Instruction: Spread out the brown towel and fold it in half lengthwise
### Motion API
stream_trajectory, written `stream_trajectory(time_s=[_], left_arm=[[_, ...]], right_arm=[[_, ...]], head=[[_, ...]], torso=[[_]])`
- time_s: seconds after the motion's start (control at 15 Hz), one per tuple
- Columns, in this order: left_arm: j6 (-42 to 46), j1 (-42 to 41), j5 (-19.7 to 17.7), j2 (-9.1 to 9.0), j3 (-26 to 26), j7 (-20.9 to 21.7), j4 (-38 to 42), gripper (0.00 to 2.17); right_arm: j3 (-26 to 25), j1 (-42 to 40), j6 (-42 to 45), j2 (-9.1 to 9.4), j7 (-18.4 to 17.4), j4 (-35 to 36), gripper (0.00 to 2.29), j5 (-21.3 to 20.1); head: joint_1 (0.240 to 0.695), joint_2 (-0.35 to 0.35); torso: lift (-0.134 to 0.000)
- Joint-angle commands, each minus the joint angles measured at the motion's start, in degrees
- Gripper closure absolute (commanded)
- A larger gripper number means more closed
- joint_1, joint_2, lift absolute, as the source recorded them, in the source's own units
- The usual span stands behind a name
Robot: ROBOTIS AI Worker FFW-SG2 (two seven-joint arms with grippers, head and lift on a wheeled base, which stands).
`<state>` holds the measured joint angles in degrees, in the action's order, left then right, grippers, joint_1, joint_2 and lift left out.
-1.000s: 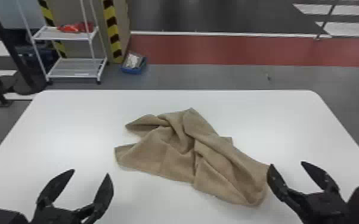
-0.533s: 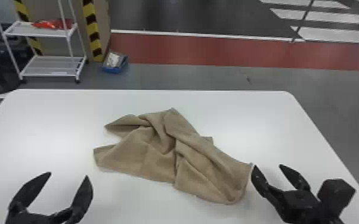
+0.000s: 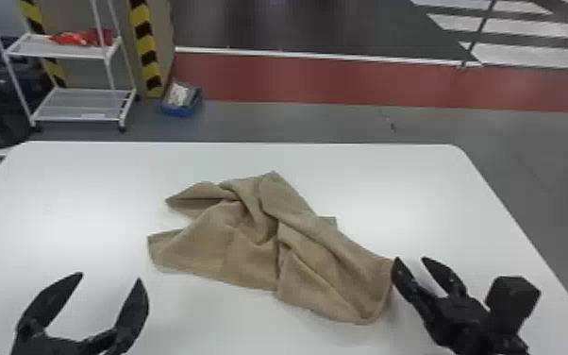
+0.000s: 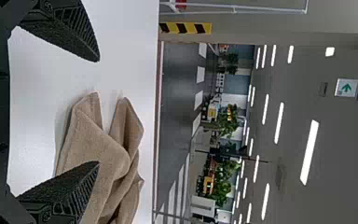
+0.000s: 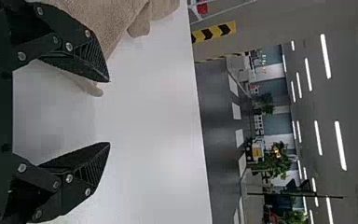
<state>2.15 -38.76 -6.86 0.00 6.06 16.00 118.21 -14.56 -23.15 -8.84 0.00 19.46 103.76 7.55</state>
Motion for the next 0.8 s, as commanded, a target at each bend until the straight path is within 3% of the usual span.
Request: stream_trajectory(time_s=[0.0, 0.13, 0.27, 0.47, 0.53, 0.73], left_arm=[[0.00, 0.00, 0.00, -0.15, 0.00, 0.08, -0.17, 0.10], [0.00, 0.00, -0.09, -0.15, 0.00, 0.08, 0.00, 0.10], [0.00, 0.00, 0.00, -0.15, 0.00, 0.08, 0.00, 0.10], [0.00, -0.09, 0.00, -0.15, 0.00, 0.08, 0.18, 0.10], [0.00, -0.09, 0.00, -0.15, -0.09, 0.08, 0.27, 0.10], [0.00, -0.27, 0.00, -0.15, -0.09, 0.08, 0.44, 0.10]], right_arm=[[0.67, 0.12, -0.26, 0.05, 0.05, -0.05, 0.62, -0.26], [0.85, 0.21, -0.97, 0.05, 0.14, 0.04, 0.62, -0.35], [0.85, 0.21, -1.67, 0.05, 0.23, 0.13, 1.05, -0.35], [0.59, 0.47, -2.73, 0.05, 0.49, 0.13, 1.09, -0.35], [0.50, 0.12, -2.55, 0.05, 0.84, 0.74, 1.41, 0.18], [-0.56, -2.69, 0.79, 0.05, 4.18, 6.28, 1.42, 5.10]], head=[[0.695, -0.102], [0.695, -0.095], [0.695, -0.090], [0.695, -0.087], [0.695, -0.087], [0.695, -0.086]], torso=[[-0.124], [-0.124], [-0.124], [-0.124], [-0.124], [-0.124]])
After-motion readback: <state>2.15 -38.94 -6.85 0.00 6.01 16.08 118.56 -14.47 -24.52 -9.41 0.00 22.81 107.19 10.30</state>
